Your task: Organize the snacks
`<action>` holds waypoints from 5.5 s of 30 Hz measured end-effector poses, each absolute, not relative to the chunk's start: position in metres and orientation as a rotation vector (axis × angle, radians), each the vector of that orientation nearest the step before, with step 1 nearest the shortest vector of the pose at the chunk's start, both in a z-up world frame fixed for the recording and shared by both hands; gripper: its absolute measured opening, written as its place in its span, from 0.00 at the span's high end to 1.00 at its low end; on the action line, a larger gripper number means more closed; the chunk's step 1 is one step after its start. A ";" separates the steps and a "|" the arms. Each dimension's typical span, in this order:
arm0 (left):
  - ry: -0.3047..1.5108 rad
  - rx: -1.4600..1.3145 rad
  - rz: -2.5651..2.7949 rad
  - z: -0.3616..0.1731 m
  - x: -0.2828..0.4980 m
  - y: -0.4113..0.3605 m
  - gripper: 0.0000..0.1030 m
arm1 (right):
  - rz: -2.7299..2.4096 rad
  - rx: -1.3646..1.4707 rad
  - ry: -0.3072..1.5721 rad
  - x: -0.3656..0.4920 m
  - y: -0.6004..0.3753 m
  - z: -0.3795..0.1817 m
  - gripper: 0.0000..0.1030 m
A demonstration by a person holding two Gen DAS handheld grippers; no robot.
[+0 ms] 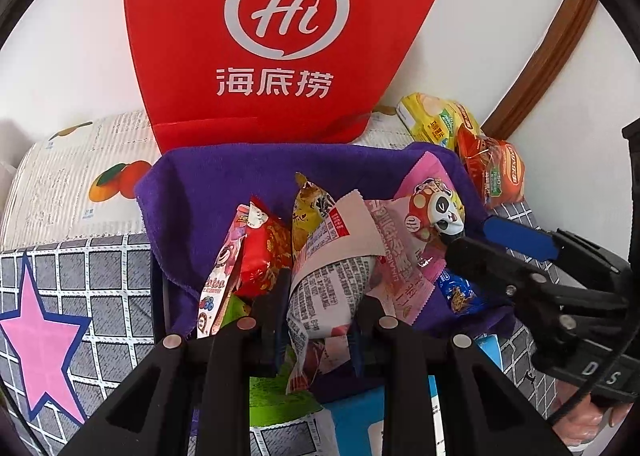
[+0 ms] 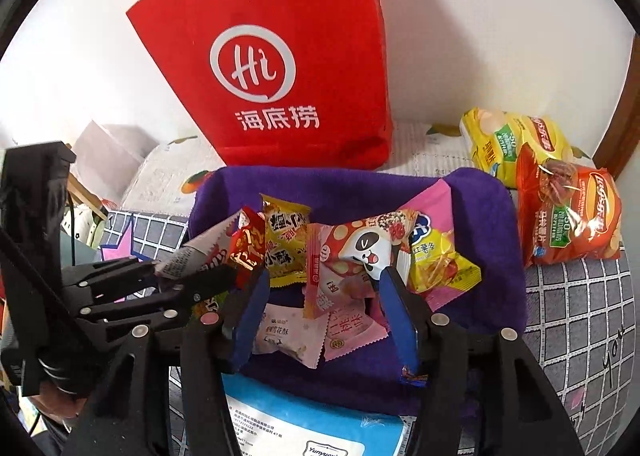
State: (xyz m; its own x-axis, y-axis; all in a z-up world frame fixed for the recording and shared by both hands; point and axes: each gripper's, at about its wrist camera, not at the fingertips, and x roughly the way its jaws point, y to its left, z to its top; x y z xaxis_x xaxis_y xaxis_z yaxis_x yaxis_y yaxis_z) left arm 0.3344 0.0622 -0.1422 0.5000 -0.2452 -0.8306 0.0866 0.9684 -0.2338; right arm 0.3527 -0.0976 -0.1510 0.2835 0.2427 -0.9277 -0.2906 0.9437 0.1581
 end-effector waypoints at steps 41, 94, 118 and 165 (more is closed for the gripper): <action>0.928 -0.140 -0.178 -0.103 0.317 0.052 0.46 | 0.300 -0.055 1.175 0.344 -0.104 -0.117 0.35; 0.681 -0.060 -0.051 -0.014 0.034 0.035 0.07 | 0.014 -0.104 0.961 0.062 -0.144 0.028 0.02; 0.679 -0.058 -0.066 -0.013 0.028 0.029 0.07 | 0.020 -0.075 0.960 0.054 -0.147 0.029 0.02; 0.686 -0.064 -0.074 -0.016 0.029 0.029 0.07 | 0.025 -0.063 0.958 0.050 -0.147 0.028 0.02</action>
